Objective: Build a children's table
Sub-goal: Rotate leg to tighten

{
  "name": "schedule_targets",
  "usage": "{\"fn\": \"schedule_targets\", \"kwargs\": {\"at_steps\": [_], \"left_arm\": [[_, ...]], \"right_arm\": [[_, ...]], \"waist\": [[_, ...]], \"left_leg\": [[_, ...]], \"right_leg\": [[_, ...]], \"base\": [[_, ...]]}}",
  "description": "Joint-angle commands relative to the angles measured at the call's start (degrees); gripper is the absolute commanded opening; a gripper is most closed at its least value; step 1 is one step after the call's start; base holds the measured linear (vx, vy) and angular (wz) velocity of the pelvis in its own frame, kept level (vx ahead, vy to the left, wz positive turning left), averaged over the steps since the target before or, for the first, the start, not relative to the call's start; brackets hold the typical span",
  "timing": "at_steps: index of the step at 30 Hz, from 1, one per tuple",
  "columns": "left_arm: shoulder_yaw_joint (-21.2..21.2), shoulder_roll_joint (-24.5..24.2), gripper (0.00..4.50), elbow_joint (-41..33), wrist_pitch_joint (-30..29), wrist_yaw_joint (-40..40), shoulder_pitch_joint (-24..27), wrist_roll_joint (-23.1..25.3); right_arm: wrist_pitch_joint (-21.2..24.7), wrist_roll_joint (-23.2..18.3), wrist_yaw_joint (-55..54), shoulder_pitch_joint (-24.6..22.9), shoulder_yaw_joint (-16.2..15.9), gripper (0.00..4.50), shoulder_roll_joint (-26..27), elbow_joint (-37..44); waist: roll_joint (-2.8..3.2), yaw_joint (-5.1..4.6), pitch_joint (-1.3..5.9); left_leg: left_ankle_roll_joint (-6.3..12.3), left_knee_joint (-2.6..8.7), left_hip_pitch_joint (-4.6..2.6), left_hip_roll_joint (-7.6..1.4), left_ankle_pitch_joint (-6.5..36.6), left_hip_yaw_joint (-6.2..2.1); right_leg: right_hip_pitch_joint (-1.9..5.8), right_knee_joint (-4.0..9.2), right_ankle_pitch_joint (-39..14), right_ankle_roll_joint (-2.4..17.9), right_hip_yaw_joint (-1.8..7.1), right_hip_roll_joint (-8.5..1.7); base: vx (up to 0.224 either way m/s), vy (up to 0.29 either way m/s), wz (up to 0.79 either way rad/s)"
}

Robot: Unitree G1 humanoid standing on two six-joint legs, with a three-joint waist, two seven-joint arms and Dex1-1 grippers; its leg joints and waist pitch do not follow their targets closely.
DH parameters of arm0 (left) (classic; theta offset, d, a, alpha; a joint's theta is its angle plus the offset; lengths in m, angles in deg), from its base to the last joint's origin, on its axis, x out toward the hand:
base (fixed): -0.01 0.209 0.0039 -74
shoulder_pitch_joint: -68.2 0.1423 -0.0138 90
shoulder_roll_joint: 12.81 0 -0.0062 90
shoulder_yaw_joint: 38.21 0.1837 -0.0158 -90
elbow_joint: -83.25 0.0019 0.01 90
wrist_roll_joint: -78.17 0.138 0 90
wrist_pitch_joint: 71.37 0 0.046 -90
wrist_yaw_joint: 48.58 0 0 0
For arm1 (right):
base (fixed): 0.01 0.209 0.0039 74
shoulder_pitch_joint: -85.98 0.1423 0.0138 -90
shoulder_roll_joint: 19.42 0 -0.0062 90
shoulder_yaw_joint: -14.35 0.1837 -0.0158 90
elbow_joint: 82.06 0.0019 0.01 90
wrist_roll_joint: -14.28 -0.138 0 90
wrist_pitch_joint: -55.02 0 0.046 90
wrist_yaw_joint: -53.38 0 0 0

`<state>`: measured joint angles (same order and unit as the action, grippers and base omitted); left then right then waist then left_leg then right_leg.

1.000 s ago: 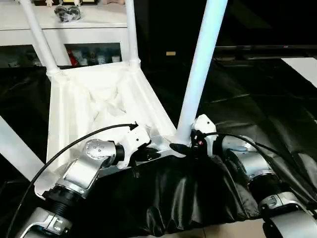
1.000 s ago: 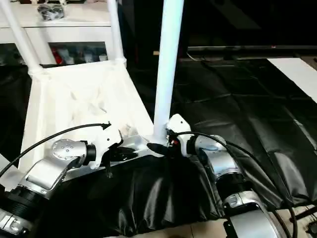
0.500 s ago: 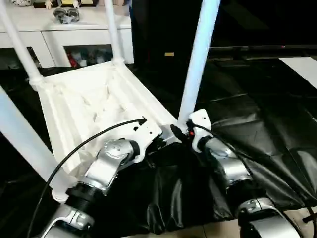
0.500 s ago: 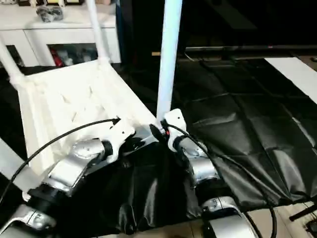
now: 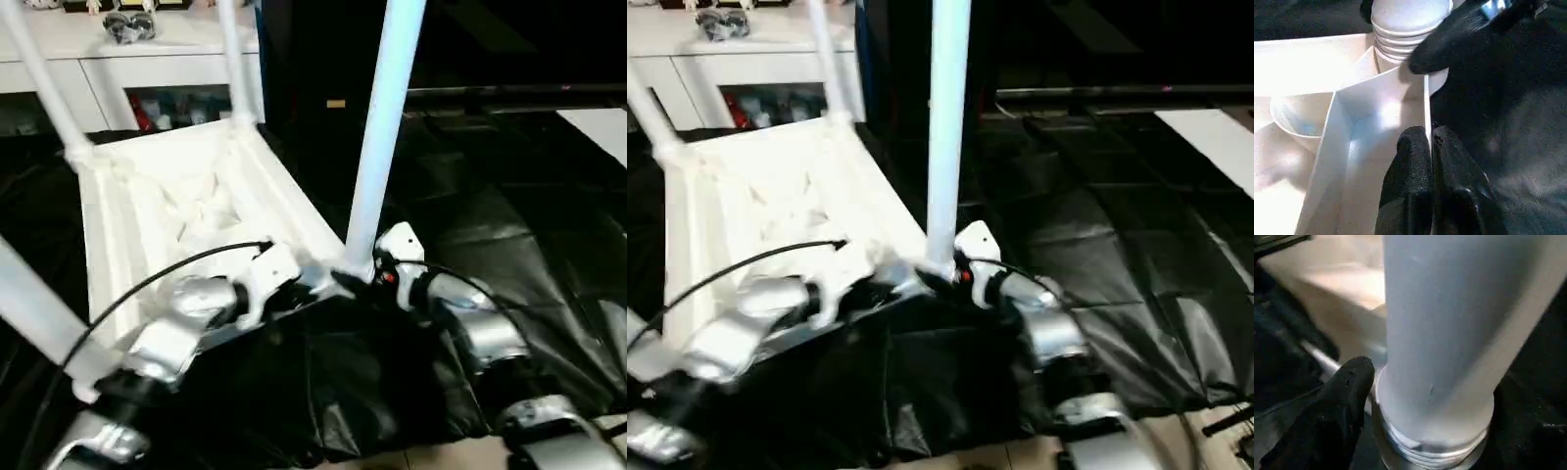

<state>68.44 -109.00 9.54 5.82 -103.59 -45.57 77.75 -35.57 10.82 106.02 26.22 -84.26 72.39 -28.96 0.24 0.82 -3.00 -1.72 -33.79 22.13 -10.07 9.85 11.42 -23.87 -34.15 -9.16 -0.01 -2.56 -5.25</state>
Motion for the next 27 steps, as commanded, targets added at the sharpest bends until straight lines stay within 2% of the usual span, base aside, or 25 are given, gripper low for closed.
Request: {"fn": "schedule_targets", "kwargs": {"at_steps": [1,2,3,5,7,8,10,11,16,19,20,23,25,26,27], "left_arm": [[-0.21,-0.8,0.0,-0.68,1.92,-2.87,0.54,-1.77],[-0.26,-1.97,0.0,-0.76,2.04,-4.82,0.68,-2.29],[-0.11,-2.94,0.0,-0.84,2.18,-6.22,0.78,-2.64],[0.03,-4.18,0.0,-0.81,2.67,-8.13,0.87,-3.01],[0.07,-5.07,0.0,-0.86,2.67,-9.62,0.87,-3.45],[0.1,-5.51,0.0,-0.85,2.76,-10.34,0.81,-3.61],[-0.02,-6.09,0.0,-0.86,2.8,-11.74,0.6,-3.96],[-0.04,-6.11,0.0,-0.86,2.74,-11.76,0.54,-3.92],[0.27,-5.91,0.0,-0.58,2.77,-11.68,0.06,-4.08],[0.41,-5.47,0.0,-0.47,2.76,-11.39,0.07,-4.27],[0.4,-4.7,0.0,-0.35,2.56,-10.51,0.2,-4.2],[0.04,-3.04,0.0,0.3,1.62,-7.32,0.0,-3.29],[-0.25,-1.29,0.0,0.95,1.32,-4.14,-0.47,-2.48],[-0.34,0.05,0.0,1.54,1.04,-1.27,-0.9,-1.49],[-0.29,1.51,0.0,1.87,0.02,1.68,-1.28,-0.47]], "right_arm": [[0.18,-1.14,5.04,-0.48,-1.21,3.61,-1.14,1.96],[0.12,-1.48,7.67,-0.62,-1.58,3.61,-2.2,2.21],[-0.13,-1.58,9.32,-0.68,-1.97,3.61,-2.89,2.37],[0.12,-1.84,11.49,-0.72,-2.48,3.61,-3.5,2.72],[0.28,-2.03,12.92,-0.67,-2.98,3.61,-3.78,3.0],[0.49,-2.15,13.71,-0.61,-3.31,3.45,-3.81,3.15],[0.54,-1.85,15.06,-0.51,-4.47,3.45,-3.79,3.39],[0.4,-1.69,14.97,-0.46,-4.67,3.16,-3.63,3.33],[0.39,-2.2,14.71,-0.13,-4.19,2.9,-2.49,3.11],[0.41,-2.25,15.15,-0.66,-4.46,2.78,-2.11,3.61],[0.74,-2.23,14.94,-1.33,-4.61,2.74,-1.9,4.18],[2.12,-2.7,13.37,-2.12,-3.97,2.73,-1.2,4.78],[4.01,-3.8,8.02,-1.65,-1.24,2.73,1.12,3.66],[4.24,-3.31,2.88,-0.97,0.24,2.72,2.74,1.94],[4.29,-2.52,-2.57,-0.25,1.53,2.72,4.33,0.05]], "waist": [[-0.52,0.44,3.7],[-0.61,0.56,3.69],[-0.39,0.82,3.7],[-0.73,1.24,3.69],[-0.56,1.46,3.68],[-0.69,1.49,3.65],[-0.54,1.59,3.62],[-0.42,1.77,3.59],[-0.63,2.03,3.59],[-0.16,2.11,3.7],[0.15,2.12,3.7],[-0.11,2.23,3.65],[-0.16,2.15,3.51],[-0.05,2.05,3.55],[-0.13,1.63,3.37]], "left_leg": [[2.4,4.18,-1.07,-2.99,17.73,-1.34],[2.51,4.12,-1.16,-2.98,17.66,-1.27],[2.56,4.15,-1.21,-3.03,17.26,-1.29],[2.61,4.19,-1.16,-3.09,16.38,-1.19],[2.5,4.22,-1.22,-3.15,15.83,-1.16],[2.43,4.25,-1.23,-3.17,15.87,-1.14],[2.13,4.26,-1.38,-3.18,16.19,-1.11],[1.71,4.31,-1.4,-3.17,16.56,-1.12],[1.07,4.32,-1.47,-3.15,17.0,-1.12],[0.54,4.36,-1.52,-3.12,17.12,-1.18],[0.48,4.34,-1.53,-3.09,17.09,-1.19],[0.3,4.41,-1.59,-3.1,17.74,-1.19],[0.0,4.48,-1.59,-3.03,18.53,-1.22],[-0.48,4.53,-1.61,-3.02,19.0,-1.34],[-1.25,4.56,-1.61,-2.93,19.93,-1.32]], "right_leg": [[2.35,4.2,-16.83,12.58,1.98,-2.73],[2.28,4.12,-16.69,12.75,1.99,-2.7],[2.3,3.98,-16.5,12.99,2.0,-2.71],[2.35,3.78,-15.65,13.23,1.98,-2.65],[2.35,3.57,-15.0,13.45,1.98,-2.64],[2.35,3.57,-14.93,13.5,1.96,-2.6],[2.25,3.6,-14.85,13.68,2.02,-2.63],[2.27,3.56,-15.23,13.61,2.05,-2.68],[2.28,3.67,-16.02,13.31,2.16,-2.82],[2.33,3.6,-15.29,13.2,2.12,-2.71],[2.32,3.53,-14.43,13.41,2.13,-2.64],[2.4,3.68,-14.81,13.47,2.11,-2.62],[2.32,3.82,-16.15,13.2,2.13,-2.59],[2.34,3.95,-17.44,12.78,2.15,-2.76],[2.04,4.22,-19.34,12.29,2.21,-2.75]], "base": [[0.0,0.0,0.0],[0.0,0.0,0.0],[0.0,0.0,0.0],[0.0,0.0,0.0],[0.0,0.0,0.0],[0.0,0.0,0.0],[0.0,0.0,0.0],[0.0,0.0,0.0],[0.0,0.0,0.0],[0.0,0.0,0.0],[0.0,0.0,0.0],[0.0,0.0,0.0],[0.0,0.0,0.0],[0.0,0.0,0.0],[0.0,0.0,0.0]]}}
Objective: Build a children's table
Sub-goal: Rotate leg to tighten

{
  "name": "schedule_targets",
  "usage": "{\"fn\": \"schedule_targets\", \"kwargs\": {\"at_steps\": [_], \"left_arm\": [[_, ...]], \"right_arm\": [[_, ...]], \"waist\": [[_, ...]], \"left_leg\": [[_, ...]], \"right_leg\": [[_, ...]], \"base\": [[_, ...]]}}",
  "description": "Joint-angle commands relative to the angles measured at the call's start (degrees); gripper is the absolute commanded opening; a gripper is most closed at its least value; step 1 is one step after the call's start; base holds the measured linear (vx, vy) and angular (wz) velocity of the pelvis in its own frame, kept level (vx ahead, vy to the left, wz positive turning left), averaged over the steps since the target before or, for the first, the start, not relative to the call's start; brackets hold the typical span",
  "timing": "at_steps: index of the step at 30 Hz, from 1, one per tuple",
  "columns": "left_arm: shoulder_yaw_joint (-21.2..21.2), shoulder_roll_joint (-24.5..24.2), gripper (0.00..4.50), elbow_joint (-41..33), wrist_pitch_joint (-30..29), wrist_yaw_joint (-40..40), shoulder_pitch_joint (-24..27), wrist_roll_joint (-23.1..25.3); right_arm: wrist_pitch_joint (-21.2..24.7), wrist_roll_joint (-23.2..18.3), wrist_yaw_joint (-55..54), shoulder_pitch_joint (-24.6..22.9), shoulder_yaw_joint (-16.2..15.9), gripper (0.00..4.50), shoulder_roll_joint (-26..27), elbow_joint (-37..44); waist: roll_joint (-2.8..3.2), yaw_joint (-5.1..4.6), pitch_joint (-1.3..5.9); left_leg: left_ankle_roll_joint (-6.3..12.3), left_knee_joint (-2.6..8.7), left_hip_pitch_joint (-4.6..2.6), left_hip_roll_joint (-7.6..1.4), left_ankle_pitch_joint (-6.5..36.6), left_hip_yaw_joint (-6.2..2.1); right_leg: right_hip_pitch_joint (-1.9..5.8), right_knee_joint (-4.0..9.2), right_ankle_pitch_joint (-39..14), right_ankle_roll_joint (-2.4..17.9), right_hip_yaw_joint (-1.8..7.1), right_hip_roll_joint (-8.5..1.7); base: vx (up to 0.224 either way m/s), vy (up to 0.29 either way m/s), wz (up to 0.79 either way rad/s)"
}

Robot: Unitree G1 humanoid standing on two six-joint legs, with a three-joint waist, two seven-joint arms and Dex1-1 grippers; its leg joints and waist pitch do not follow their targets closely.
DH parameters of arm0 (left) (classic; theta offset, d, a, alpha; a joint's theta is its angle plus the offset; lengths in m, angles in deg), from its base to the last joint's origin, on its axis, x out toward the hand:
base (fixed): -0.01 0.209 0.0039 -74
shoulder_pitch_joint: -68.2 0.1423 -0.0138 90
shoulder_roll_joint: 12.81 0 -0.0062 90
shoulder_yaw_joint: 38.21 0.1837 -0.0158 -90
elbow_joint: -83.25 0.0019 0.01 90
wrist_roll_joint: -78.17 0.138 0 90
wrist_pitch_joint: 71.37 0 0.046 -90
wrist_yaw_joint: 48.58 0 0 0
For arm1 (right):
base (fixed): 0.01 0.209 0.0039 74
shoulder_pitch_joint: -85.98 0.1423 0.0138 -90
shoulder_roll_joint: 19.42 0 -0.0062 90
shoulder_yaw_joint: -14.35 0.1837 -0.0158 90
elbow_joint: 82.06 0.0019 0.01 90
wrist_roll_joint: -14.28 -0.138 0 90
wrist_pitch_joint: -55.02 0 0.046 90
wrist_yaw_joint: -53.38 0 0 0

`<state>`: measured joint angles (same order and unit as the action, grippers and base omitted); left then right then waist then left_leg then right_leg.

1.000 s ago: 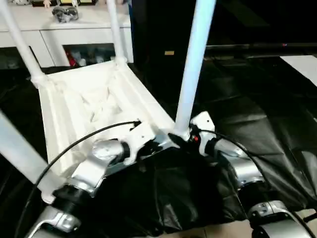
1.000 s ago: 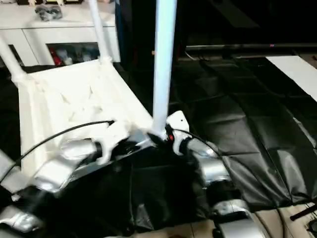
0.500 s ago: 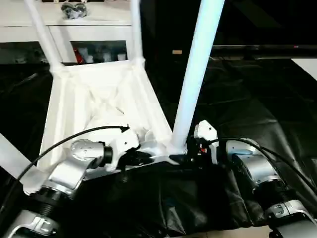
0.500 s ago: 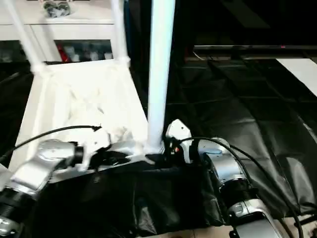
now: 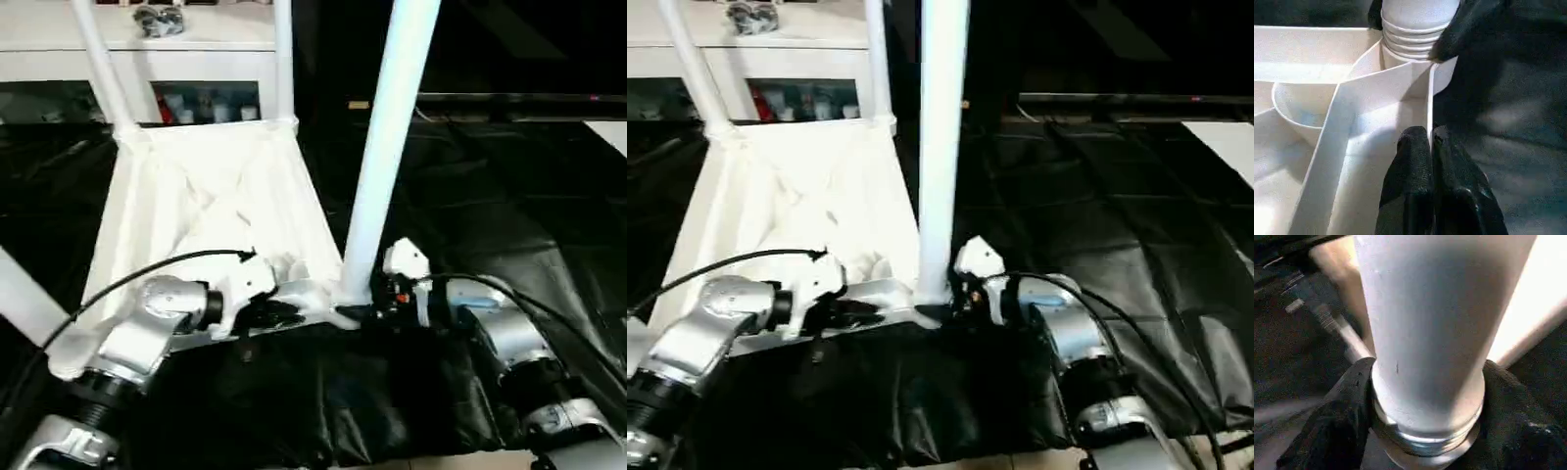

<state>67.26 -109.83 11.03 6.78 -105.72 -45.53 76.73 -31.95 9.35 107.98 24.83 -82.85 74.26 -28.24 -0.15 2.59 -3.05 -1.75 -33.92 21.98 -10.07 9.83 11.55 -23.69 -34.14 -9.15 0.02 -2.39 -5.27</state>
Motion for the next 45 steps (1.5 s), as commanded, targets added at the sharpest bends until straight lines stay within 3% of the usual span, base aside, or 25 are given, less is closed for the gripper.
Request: {"fn": "schedule_targets", "kwargs": {"at_steps": [1,3,4,5,6,7,12,15,17,20,21,23,26,30,38,44,45], "left_arm": [[1.16,4.26,0.0,0.39,-2.09,7.13,-1.65,1.7],[1.33,5.22,0.0,0.27,-2.55,8.59,-1.75,2.19],[1.86,8.14,0.0,-0.52,-4.46,12.3,-1.67,3.22],[2.17,9.51,0.0,-0.76,-5.27,13.97,-1.63,3.78],[2.18,9.57,0.0,-0.77,-5.3,14.04,-1.63,3.81],[2.73,10.49,0.0,-0.77,-5.72,15.09,-1.68,4.45],[3.75,13.72,0.0,0.15,-5.62,17.23,-2.39,5.52],[3.64,12.73,0.0,-0.46,-5.23,15.84,-2.26,5.34],[3.42,11.09,0.0,-1.71,-4.83,13.52,-1.54,4.65],[3.21,9.0,0.0,-2.61,-3.98,10.97,-0.68,4.23],[3.04,7.9,0.0,-3.11,-3.92,9.34,-0.26,3.79],[2.9,6.05,0.0,-4.03,-3.61,6.47,0.27,2.93],[2.54,3.57,0.0,-4.64,-2.95,2.87,0.57,1.89],[1.56,-0.58,0.0,-4.93,-1.7,-4.07,0.51,-0.3],[1.26,-3.57,0.0,-4.11,-1.0,-7.95,0.2,-1.39],[1.45,-4.76,0.0,-4.4,-1.41,-10.07,0.82,-2.52],[1.41,-4.89,0.0,-4.49,-1.53,-10.39,1.0,-2.63]], "right_arm": [[0.4,-0.36,-9.49,1.78,1.07,2.72,4.28,-2.33],[0.31,-0.26,-11.22,1.96,1.37,2.72,5.19,-2.8],[0.37,0.39,-17.25,2.41,2.02,2.72,8.42,-3.46],[0.06,1.07,-20.39,2.6,2.15,2.72,9.96,-3.7],[0.05,1.1,-20.52,2.61,2.15,2.72,10.02,-3.71],[0.07,1.73,-22.51,2.76,1.96,2.72,11.15,-3.73],[-2.91,3.35,-22.04,2.3,-0.76,2.72,14.81,-2.14],[-3.11,3.16,-17.5,1.88,-2.15,3.42,13.08,-1.06],[-2.8,2.93,-14.97,2.31,-1.99,3.61,10.93,-0.98],[-2.43,1.66,-11.93,3.14,-0.94,3.82,8.73,-1.02],[-2.33,1.37,-10.42,3.63,-0.63,3.9,7.61,-1.28],[-2.18,0.8,-7.2,4.18,-0.45,3.98,5.63,-1.26],[-1.22,-0.07,-1.47,4.41,-0.96,4.35,3.0,-0.41],[-1.19,0.12,6.65,4.45,-2.34,4.35,-0.86,0.5],[-0.72,-0.07,15.65,4.67,-5.19,4.35,-3.74,0.58],[0.05,-0.67,17.91,5.34,-5.55,3.58,-4.14,0.25],[0.26,-0.75,18.46,5.4,-5.45,3.58,-4.29,0.24]], "waist": [[0.28,-0.33,3.48],[0.13,-0.9,3.43],[0.17,-0.98,3.39],[0.59,-1.45,3.42],[0.48,-1.43,3.5],[1.01,-1.64,3.4],[0.8,-1.95,3.62],[0.8,-1.92,3.62],[0.49,-1.79,3.64],[0.62,-1.76,3.69],[0.89,-1.78,3.76],[0.73,-1.82,3.88],[0.99,-1.36,4.0],[1.17,-0.23,4.04],[1.18,0.94,3.7],[1.12,1.05,3.88],[0.89,1.04,3.85]], "left_leg": [[-2.07,4.7,-1.58,-2.82,21.31,-1.72],[-2.33,4.75,-1.38,-2.77,22.22,-1.94],[-2.23,4.75,-1.37,-2.77,22.6,-2.0],[-2.64,4.66,-1.42,-2.61,23.76,-2.02],[-2.53,4.71,-1.37,-2.58,23.53,-2.07],[-2.46,4.8,-1.41,-2.61,24.09,-2.09],[-1.37,4.63,-1.33,-2.54,24.5,-2.03],[-0.63,4.69,-1.12,-2.6,23.41,-1.96],[0.01,4.64,-1.05,-2.65,22.8,-1.9],[0.45,4.63,-0.82,-2.69,21.89,-1.92],[0.75,4.6,-0.72,-2.69,20.66,-1.87],[1.15,4.47,-0.67,-2.67,19.36,-1.78],[2.58,4.2,-0.97,-2.88,17.13,-1.52],[3.1,4.18,-1.14,-2.93,14.95,-1.34],[0.12,4.54,-1.73,-3.19,19.71,-1.28],[0.15,4.5,-1.44,-3.13,18.18,-1.36],[0.27,4.52,-1.38,-3.15,18.0,-1.36]], "right_leg": [[1.9,4.45,-22.58,11.24,1.87,-2.88],[1.95,4.72,-24.99,10.1,1.75,-2.94],[1.9,4.9,-25.8,9.65,1.71,-2.95],[1.66,5.18,-26.18,9.0,1.65,-2.73],[1.78,5.17,-26.28,8.84,1.65,-2.79],[1.58,5.37,-26.31,8.67,1.61,-2.65],[1.54,5.33,-24.42,9.16,1.58,-2.53],[1.68,5.11,-22.78,9.78,1.63,-2.55],[1.83,4.97,-22.17,10.06,1.67,-2.62],[2.05,4.79,-20.82,10.52,1.71,-2.7],[2.15,4.55,-18.9,11.17,1.72,-2.7],[2.36,4.34,-16.87,12.06,1.69,-2.74],[2.32,3.81,-11.97,14.22,1.7,-2.56],[2.52,3.28,-8.73,15.38,1.51,-2.32],[2.05,3.66,-15.13,14.22,1.78,-2.53],[2.26,3.47,-14.17,14.08,1.78,-2.65],[2.28,3.47,-14.0,14.16,1.77,-2.64]], "base": [[0.0,0.0,0.0],[0.0,0.0,0.0],[0.0,0.0,0.0],[0.0,0.0,0.0],[0.0,0.0,0.0],[0.0,0.0,0.0],[0.0,0.0,0.0],[0.0,0.0,0.0],[0.0,0.0,0.0],[0.0,0.0,0.0],[0.0,0.0,0.0],[0.0,0.0,0.0],[0.0,0.0,0.0],[0.0,0.0,0.0],[0.0,0.0,0.0],[0.0,0.0,0.0],[0.0,0.0,0.0]]}}
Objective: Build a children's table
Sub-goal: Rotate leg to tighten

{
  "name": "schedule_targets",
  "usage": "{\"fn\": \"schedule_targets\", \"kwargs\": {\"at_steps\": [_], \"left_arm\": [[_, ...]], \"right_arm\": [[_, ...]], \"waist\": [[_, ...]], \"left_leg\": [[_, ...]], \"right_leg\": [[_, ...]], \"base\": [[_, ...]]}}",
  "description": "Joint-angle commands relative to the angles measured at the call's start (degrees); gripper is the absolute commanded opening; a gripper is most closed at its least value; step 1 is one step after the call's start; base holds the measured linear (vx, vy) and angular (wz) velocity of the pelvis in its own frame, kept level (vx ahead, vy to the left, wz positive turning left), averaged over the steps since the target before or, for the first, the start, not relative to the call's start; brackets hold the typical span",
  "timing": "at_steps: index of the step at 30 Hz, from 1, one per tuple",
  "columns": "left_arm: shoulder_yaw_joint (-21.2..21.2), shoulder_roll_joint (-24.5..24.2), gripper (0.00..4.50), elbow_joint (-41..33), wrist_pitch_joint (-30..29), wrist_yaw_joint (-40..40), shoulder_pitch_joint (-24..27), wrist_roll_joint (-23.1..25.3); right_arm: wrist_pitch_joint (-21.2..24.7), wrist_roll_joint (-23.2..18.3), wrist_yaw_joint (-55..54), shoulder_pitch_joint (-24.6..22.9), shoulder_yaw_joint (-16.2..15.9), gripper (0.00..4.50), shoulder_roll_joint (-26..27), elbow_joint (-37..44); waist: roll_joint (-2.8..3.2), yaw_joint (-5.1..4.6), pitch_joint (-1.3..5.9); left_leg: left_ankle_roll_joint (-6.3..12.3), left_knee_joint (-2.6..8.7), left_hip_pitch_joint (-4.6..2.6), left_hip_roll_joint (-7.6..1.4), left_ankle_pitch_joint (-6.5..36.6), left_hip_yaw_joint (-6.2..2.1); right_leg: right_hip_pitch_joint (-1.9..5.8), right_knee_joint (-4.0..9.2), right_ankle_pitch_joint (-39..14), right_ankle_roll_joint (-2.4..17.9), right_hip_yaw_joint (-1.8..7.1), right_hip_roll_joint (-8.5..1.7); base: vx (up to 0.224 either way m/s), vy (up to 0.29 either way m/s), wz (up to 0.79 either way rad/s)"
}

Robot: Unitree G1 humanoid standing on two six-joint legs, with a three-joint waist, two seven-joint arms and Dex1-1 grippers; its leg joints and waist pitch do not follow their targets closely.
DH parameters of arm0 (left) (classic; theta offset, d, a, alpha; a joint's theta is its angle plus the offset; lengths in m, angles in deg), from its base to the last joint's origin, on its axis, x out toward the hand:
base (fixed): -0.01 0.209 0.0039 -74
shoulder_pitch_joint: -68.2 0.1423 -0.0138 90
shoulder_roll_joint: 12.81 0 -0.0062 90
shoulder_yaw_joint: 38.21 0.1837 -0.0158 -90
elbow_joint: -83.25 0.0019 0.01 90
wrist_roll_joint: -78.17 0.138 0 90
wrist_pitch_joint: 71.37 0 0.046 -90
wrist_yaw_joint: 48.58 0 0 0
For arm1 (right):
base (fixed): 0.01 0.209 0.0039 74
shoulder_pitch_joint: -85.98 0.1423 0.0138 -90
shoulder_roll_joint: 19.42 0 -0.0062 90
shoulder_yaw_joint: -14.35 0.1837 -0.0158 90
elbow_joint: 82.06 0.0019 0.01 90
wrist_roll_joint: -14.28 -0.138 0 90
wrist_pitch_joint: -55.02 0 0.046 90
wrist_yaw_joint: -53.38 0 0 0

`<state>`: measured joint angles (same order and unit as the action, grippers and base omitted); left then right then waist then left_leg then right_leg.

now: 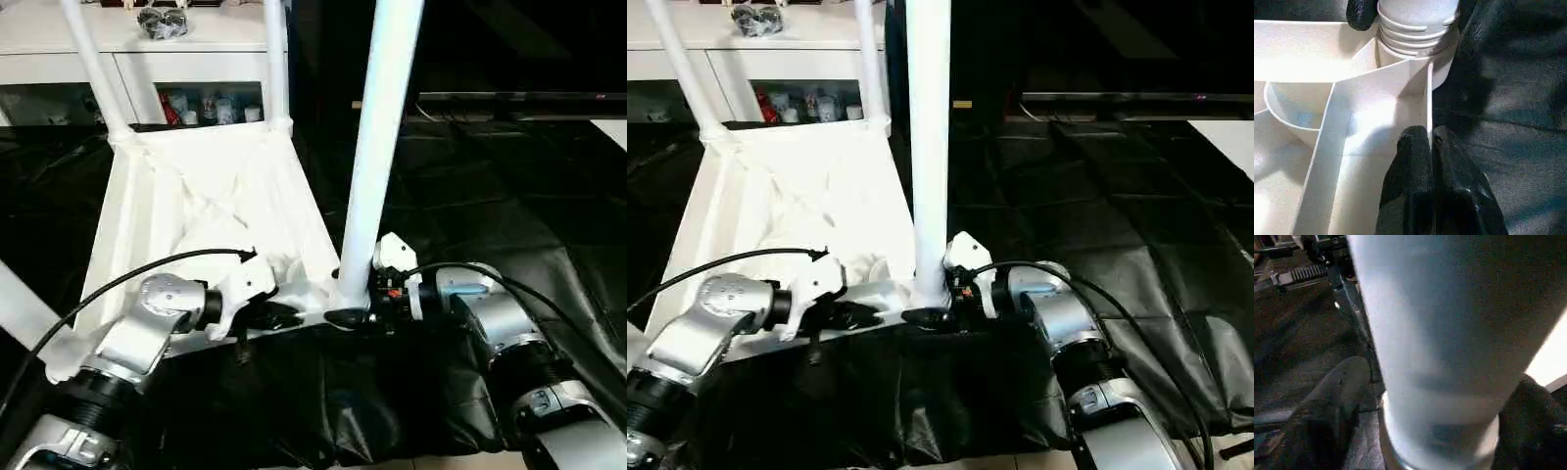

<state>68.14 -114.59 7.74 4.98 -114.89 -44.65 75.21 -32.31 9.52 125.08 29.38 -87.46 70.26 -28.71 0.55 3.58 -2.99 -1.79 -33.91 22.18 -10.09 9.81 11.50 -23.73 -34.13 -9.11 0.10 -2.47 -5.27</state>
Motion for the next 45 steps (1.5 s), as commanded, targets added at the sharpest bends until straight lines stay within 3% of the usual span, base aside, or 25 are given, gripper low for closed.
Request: {"fn": "schedule_targets", "kwargs": {"at_steps": [1,4,5,7,11,12,13,14,15,18,20,21,23,25,27,28,29,30,31,34,35,36,39,44,45], "left_arm": [[0.46,-0.18,0.0,-1.18,0.24,-1.44,0.21,-1.1],[0.16,-0.44,0.0,-0.82,0.33,-1.81,0.15,-1.16],[0.16,-0.44,0.0,-0.82,0.33,-1.81,0.15,-1.16],[-0.07,-0.77,0.0,-0.65,0.23,-2.15,0.1,-1.32],[0.12,-0.7,0.0,-0.08,0.27,-2.07,-0.33,-1.39],[0.11,-0.53,0.0,0.23,0.28,-1.9,-0.44,-1.41],[0.0,-0.3,0.0,0.57,0.54,-0.98,-0.41,-1.03],[-0.09,-0.15,0.0,0.77,0.73,-0.31,-0.37,-0.74],[-0.39,0.25,0.0,0.65,0.32,0.75,-0.15,-0.73],[-0.96,1.92,0.0,-0.04,-0.77,4.38,0.32,-0.21],[-1.17,4.87,0.0,-0.84,-2.11,9.96,0.55,1.31],[-1.17,4.98,0.0,-0.86,-2.16,10.17,0.55,1.37],[-0.37,8.75,0.0,-1.39,-4.01,15.6,0.34,3.25],[0.15,10.1,0.0,-1.31,-4.61,17.07,0.04,3.8],[1.1,13.07,0.0,-0.4,-5.34,19.96,-1.19,4.83],[1.37,14.17,0.0,0.08,-5.57,21.05,-1.75,5.14],[1.66,15.36,0.0,0.86,-5.56,21.95,-2.57,5.38],[2.03,16.48,0.0,1.73,-5.35,22.22,-3.41,5.32],[2.2,16.73,0.0,1.9,-5.25,21.95,-3.58,5.18],[2.41,16.79,0.0,1.78,-5.12,21.22,-3.55,4.87],[2.5,15.59,0.0,1.08,-4.82,19.09,-3.22,4.3],[2.49,15.52,0.0,1.05,-4.8,18.99,-3.21,4.28],[1.82,13.28,0.0,-0.47,-4.16,15.55,-2.14,3.46],[0.93,9.61,0.0,-1.6,-1.82,9.9,-1.02,1.56],[0.58,8.06,0.0,-2.18,-1.66,7.64,-0.72,0.74]], "right_arm": [[0.84,-0.99,1.88,0.88,-0.8,3.54,-0.43,0.68],[0.83,-0.73,2.57,0.98,-1.21,3.36,-0.67,0.35],[0.83,-0.73,2.57,0.98,-1.21,3.16,-0.67,0.35],[0.69,-0.33,2.98,1.04,-1.72,3.07,-0.93,0.31],[0.43,0.07,3.82,1.15,-1.99,2.8,-1.42,-0.1],[0.1,0.4,3.92,1.14,-2.15,2.76,-1.45,-0.51],[0.0,0.61,4.04,0.95,-2.38,2.73,-1.32,-0.81],[-0.03,0.71,4.12,0.81,-2.54,2.71,-1.23,-0.97],[-0.06,0.84,4.02,0.33,-2.74,2.7,-1.01,-0.76],[0.0,0.48,2.82,-1.46,-2.66,2.69,-0.07,0.4],[-0.16,0.44,-5.4,-2.7,-0.53,2.68,3.1,-0.34],[-0.18,0.46,-5.77,-2.73,-0.44,2.68,3.23,-0.39],[0.44,1.74,-19.79,-2.87,2.43,2.67,7.95,-3.3],[0.68,1.95,-24.28,-2.83,3.37,2.67,9.62,-4.11],[1.69,2.5,-32.83,-2.29,4.84,2.66,12.94,-5.68],[1.92,2.71,-35.74,-2.01,5.27,2.66,14.16,-6.22],[2.39,2.5,-37.77,-1.48,5.6,2.66,15.78,-6.66],[2.21,2.25,-38.67,-1.0,5.44,2.66,17.66,-6.69],[1.69,2.43,-38.46,-1.03,5.13,2.66,18.21,-6.36],[0.56,3.07,-37.94,-1.38,4.39,2.66,18.88,-5.36],[0.6,1.15,-33.21,-2.58,4.58,3.22,18.51,-2.52],[0.62,1.07,-32.99,-2.63,4.59,3.36,18.46,-2.4],[0.9,-0.1,-29.11,-3.97,4.43,3.58,15.71,0.2],[2.73,-1.39,-20.74,-5.52,3.3,4.04,9.3,4.01],[2.85,-1.02,-17.3,-5.94,2.4,4.14,6.33,5.49]], "waist": [[0.27,0.12,3.83],[0.66,0.23,3.96],[0.43,0.12,3.96],[0.8,0.11,3.94],[0.68,0.22,3.89],[-0.02,0.26,3.87],[-0.2,0.33,3.82],[-0.04,0.37,3.72],[-0.33,0.37,3.73],[-0.42,0.63,3.65],[-0.25,0.86,3.26],[-0.31,0.74,3.27],[-0.14,0.38,3.23],[-0.18,-0.99,3.06],[-0.24,-1.66,3.02],[0.36,-2.17,2.84],[0.27,-2.42,2.74],[0.69,-2.45,2.73],[0.56,-2.63,2.76],[1.25,-2.87,2.78],[1.59,-2.85,2.81],[1.47,-2.84,2.84],[1.32,-2.57,3.08],[1.19,-1.79,3.49],[1.2,-1.58,3.48]], "left_leg": [[0.46,4.48,-1.53,-3.11,17.36,-1.32],[0.81,4.34,-1.54,-3.1,16.2,-1.29],[1.01,4.33,-1.45,-3.06,15.84,-1.23],[0.87,4.37,-1.54,-3.05,16.12,-1.23],[0.52,4.41,-1.63,-3.08,17.35,-1.26],[0.69,4.37,-1.56,-3.09,17.04,-1.25],[0.89,4.36,-1.51,-3.12,16.63,-1.26],[0.78,4.42,-1.59,-3.14,17.06,-1.25],[0.73,4.43,-1.64,-3.19,17.2,-1.21],[0.64,4.45,-1.69,-3.24,17.38,-1.24],[-0.04,4.67,-2.0,-3.26,19.28,-1.32],[-0.44,4.73,-2.03,-3.23,19.93,-1.36],[-1.94,4.97,-2.12,-3.14,21.62,-1.71],[-3.33,5.15,-1.94,-2.78,25.45,-2.24],[-3.19,4.98,-2.17,-2.58,27.4,-2.45],[-3.29,4.96,-2.29,-2.49,28.73,-2.42],[-3.18,4.8,-2.5,-2.24,30.01,-2.59],[-3.23,4.76,-2.69,-2.2,30.7,-2.74],[-3.13,4.73,-2.78,-2.12,31.53,-2.97],[-3.34,5.49,-2.52,-2.55,33.9,-3.57],[-3.67,5.64,-2.79,-2.65,35.2,-3.68],[-3.67,5.71,-2.77,-2.66,35.48,-3.65],[-3.16,5.81,-2.4,-2.71,33.3,-3.38],[-1.06,5.46,-1.98,-2.71,25.87,-2.57],[-0.56,5.33,-2.2,-2.75,24.41,-2.23]], "right_leg": [[2.39,3.35,-13.54,14.24,1.83,-2.67],[2.42,3.1,-11.82,14.68,1.8,-2.63],[2.5,3.1,-11.05,14.81,1.77,-2.53],[2.47,3.14,-10.78,15.02,1.71,-2.45],[2.5,3.24,-12.24,14.94,1.75,-2.58],[2.55,3.25,-12.9,14.73,1.79,-2.67],[2.48,3.2,-13.78,14.49,1.84,-2.78],[2.33,3.48,-15.23,14.06,1.85,-2.8],[2.3,3.51,-15.57,13.94,1.86,-2.77],[2.19,3.59,-17.03,13.26,1.97,-2.87],[1.78,4.18,-20.31,12.26,2.12,-2.97],[1.82,4.29,-21.37,11.8,2.15,-3.0],[1.67,4.55,-24.82,10.41,2.06,-3.02],[1.77,5.09,-29.76,8.32,1.61,-2.98],[1.44,5.73,-33.26,6.84,1.44,-3.04],[1.03,6.22,-34.38,6.23,1.45,-2.85],[0.96,6.67,-36.95,5.23,1.07,-2.84],[0.9,6.82,-38.07,4.79,0.9,-2.88],[1.04,7.21,-39.66,3.79,0.44,-2.92],[1.63,7.17,-35.68,4.43,-0.17,-2.84],[1.59,7.07,-33.23,5.35,-0.18,-2.82],[1.65,7.08,-32.03,5.68,-0.14,-2.79],[1.9,6.33,-26.4,8.02,0.5,-2.97],[2.63,5.37,-18.29,11.28,0.92,-2.93],[2.32,5.29,-16.7,12.09,1.08,-2.87]], "base": [[0.0,0.0,0.0],[0.0,0.0,0.0],[0.0,0.0,0.0],[0.0,0.0,0.0],[0.0,0.0,0.0],[0.0,0.0,0.0],[0.0,0.0,0.0],[0.0,0.0,0.0],[0.0,0.0,0.0],[0.0,0.0,0.0],[0.0,0.0,0.0],[0.0,0.0,0.0],[0.0,0.0,0.0],[0.0,0.0,0.0],[0.0,0.0,0.0],[0.0,0.0,0.0],[0.0,0.0,0.0],[0.0,0.0,0.0],[0.0,0.0,0.0],[0.0,0.0,0.0],[0.0,0.0,0.0],[0.0,0.0,0.0],[0.0,0.0,0.0],[0.0,0.0,0.0],[0.0,0.0,0.0]]}}
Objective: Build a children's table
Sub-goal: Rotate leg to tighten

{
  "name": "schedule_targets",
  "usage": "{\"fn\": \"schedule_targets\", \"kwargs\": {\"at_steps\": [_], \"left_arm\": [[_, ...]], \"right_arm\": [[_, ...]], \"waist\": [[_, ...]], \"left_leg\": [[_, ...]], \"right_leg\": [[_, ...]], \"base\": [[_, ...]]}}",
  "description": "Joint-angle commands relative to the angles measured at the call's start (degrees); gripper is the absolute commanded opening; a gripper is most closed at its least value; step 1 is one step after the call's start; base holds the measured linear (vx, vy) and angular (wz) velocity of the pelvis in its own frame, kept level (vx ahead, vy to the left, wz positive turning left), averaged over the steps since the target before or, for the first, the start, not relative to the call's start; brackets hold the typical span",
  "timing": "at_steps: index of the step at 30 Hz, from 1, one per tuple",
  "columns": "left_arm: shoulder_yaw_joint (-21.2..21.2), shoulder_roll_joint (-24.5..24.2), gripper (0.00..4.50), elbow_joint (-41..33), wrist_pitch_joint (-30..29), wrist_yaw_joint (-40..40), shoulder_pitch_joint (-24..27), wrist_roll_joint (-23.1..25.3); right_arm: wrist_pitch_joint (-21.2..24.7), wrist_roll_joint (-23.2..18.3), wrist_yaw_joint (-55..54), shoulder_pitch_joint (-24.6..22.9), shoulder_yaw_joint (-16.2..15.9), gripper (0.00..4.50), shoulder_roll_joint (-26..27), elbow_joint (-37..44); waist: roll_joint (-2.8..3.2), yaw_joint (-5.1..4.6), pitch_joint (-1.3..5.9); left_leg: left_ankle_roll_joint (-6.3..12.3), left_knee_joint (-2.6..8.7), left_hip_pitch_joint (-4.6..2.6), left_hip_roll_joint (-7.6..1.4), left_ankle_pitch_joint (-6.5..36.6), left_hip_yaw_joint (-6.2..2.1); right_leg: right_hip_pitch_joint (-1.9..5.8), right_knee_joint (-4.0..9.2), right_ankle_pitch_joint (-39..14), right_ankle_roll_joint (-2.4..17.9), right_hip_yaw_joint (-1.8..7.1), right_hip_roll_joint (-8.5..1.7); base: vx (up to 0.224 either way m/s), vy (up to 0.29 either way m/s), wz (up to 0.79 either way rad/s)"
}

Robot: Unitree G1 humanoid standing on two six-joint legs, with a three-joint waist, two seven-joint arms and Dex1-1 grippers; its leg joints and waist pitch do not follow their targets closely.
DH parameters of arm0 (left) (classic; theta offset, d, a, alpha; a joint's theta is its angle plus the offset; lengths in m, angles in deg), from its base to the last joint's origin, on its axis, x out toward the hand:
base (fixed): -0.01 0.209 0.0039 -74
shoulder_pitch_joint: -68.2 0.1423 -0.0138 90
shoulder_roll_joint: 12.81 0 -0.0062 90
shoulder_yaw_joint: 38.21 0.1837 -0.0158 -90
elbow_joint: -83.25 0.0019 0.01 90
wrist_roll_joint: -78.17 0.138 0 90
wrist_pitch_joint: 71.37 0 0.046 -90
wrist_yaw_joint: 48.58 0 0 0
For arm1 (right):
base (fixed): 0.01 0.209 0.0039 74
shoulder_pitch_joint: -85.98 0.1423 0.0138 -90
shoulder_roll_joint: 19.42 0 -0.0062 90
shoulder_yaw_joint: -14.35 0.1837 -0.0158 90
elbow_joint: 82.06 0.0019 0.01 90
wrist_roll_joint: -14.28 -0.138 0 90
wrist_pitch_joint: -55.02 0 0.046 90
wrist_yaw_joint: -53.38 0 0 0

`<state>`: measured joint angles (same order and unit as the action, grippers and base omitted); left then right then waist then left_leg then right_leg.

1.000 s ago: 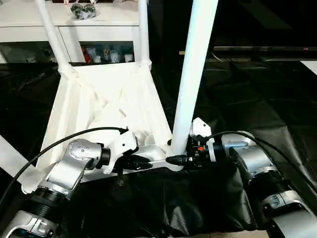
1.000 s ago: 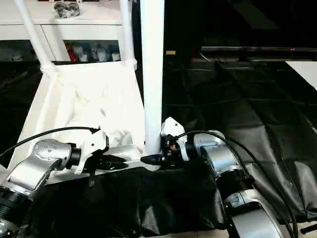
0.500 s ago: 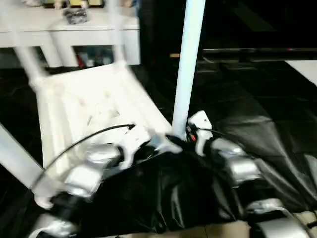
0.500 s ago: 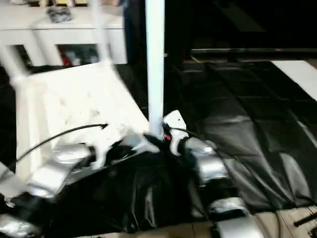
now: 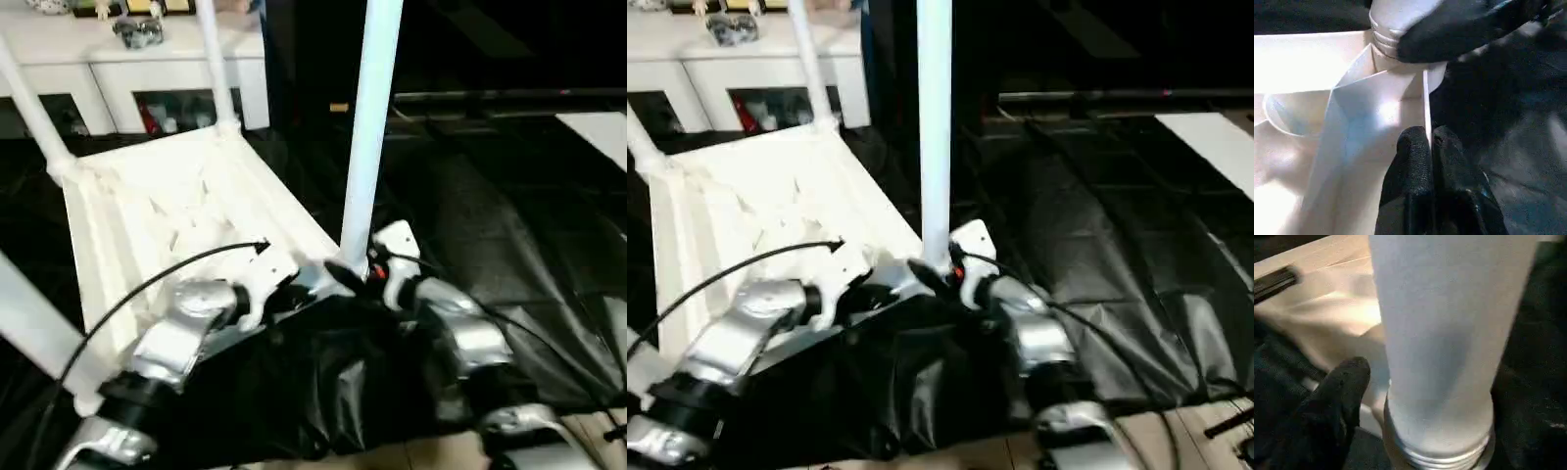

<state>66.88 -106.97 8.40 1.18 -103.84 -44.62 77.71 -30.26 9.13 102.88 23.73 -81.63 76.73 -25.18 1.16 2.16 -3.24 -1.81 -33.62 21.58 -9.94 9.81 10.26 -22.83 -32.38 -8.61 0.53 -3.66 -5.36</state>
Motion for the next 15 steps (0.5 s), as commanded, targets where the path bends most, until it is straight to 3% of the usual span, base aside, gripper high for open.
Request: {"fn": "schedule_targets", "kwargs": {"at_steps": [1,2,4,5,10,15], "left_arm": [[1.84,0.44,0.0,-2.84,2.14,-3.41,-0.75,-1.75],[1.53,-0.86,0.0,-3.1,2.29,-5.66,-0.6,-2.4],[1.42,-1.32,0.0,-3.18,2.26,-6.53,-0.57,-2.73],[1.49,-2.77,0.0,-3.45,2.46,-8.84,-0.43,-3.43],[2.02,-4.91,0.0,-3.66,2.8,-12.63,-0.34,-4.56],[2.3,-6.11,0.0,-3.45,2.07,-15.47,-0.65,-5.43]], "right_arm": [[0.8,-0.64,4.9,-0.29,-3.43,4.23,-0.14,1.95],[0.98,-0.43,8.51,-0.51,-3.88,4.23,-2.69,2.96],[1.16,-0.48,10.38,-0.64,-4.1,4.23,-3.78,3.43],[1.19,-0.1,15.79,-0.76,-5.56,4.23,-7.06,4.24],[0.72,0.36,20.52,0.35,-7.0,4.23,-10.52,3.66],[1.35,-0.51,23.34,2.24,-7.1,3.98,-11.38,2.98]], "waist": [[0.58,0.15,3.77],[0.18,0.35,3.7],[0.31,0.73,3.68],[0.24,1.06,3.91],[0.46,1.83,4.17],[0.69,1.86,4.0]], "left_leg": [[-0.2,4.86,-1.86,-2.99,23.55,-0.78],[0.07,4.62,-1.97,-2.91,22.89,-0.5],[0.17,4.49,-2.06,-3.08,22.24,-0.32],[0.56,4.49,-1.71,-3.16,19.97,-0.2],[1.19,4.28,-1.25,-3.43,15.37,0.12],[0.48,4.28,-1.49,-3.47,17.44,0.18]], "right_leg": [[1.31,3.44,-16.65,12.23,2.33,-2.71],[1.17,3.41,-17.19,12.6,2.46,-2.69],[1.01,3.25,-18.37,12.62,2.69,-2.68],[1.51,2.85,-16.39,12.67,2.63,-2.57],[1.9,1.82,-10.69,14.29,2.4,-2.47],[1.67,2.04,-13.06,14.36,2.44,-2.48]], "base": [[0.0,0.0,0.0],[0.0,0.0,0.0],[0.0,0.0,0.0],[0.0,0.0,0.0],[0.0,0.0,0.0],[0.0,0.0,0.0]]}}
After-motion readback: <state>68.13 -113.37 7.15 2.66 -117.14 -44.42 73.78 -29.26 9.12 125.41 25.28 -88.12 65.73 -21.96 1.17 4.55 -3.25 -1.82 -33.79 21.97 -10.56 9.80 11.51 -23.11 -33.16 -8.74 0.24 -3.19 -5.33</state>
